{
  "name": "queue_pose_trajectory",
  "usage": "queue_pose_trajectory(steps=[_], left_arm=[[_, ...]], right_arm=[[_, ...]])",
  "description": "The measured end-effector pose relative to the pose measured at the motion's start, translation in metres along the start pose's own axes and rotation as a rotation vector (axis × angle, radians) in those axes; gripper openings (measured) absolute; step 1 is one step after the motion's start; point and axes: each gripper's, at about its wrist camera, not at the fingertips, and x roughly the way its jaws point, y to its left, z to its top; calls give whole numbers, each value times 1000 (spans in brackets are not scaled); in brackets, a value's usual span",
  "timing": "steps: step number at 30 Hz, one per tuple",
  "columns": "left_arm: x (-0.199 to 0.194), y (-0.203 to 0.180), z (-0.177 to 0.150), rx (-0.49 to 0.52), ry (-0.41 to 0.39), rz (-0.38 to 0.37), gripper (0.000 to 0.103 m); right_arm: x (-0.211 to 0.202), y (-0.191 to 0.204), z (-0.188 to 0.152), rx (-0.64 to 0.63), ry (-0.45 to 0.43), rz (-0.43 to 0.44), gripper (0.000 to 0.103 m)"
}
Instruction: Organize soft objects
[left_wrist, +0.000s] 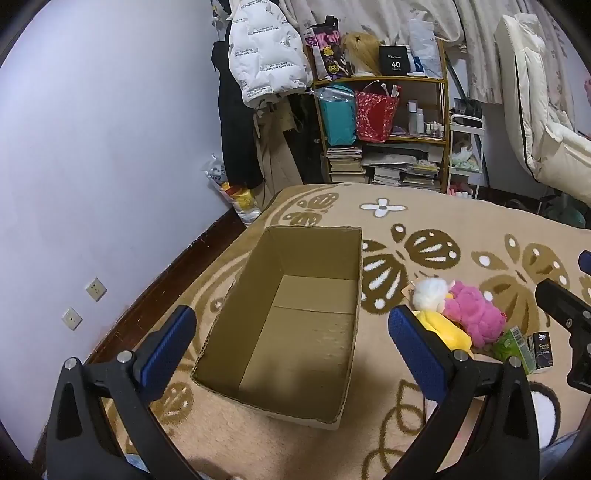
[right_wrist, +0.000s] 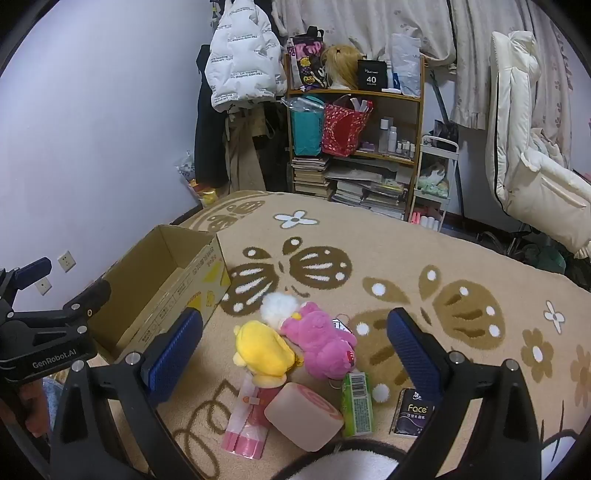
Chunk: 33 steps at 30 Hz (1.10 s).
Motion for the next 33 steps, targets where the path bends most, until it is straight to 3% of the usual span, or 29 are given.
queue_pose_trajectory(steps=[33], left_arm=[[4, -7, -5, 42, -10, 7, 103]], right_arm=[[1, 0, -1, -3, 1, -1, 103]])
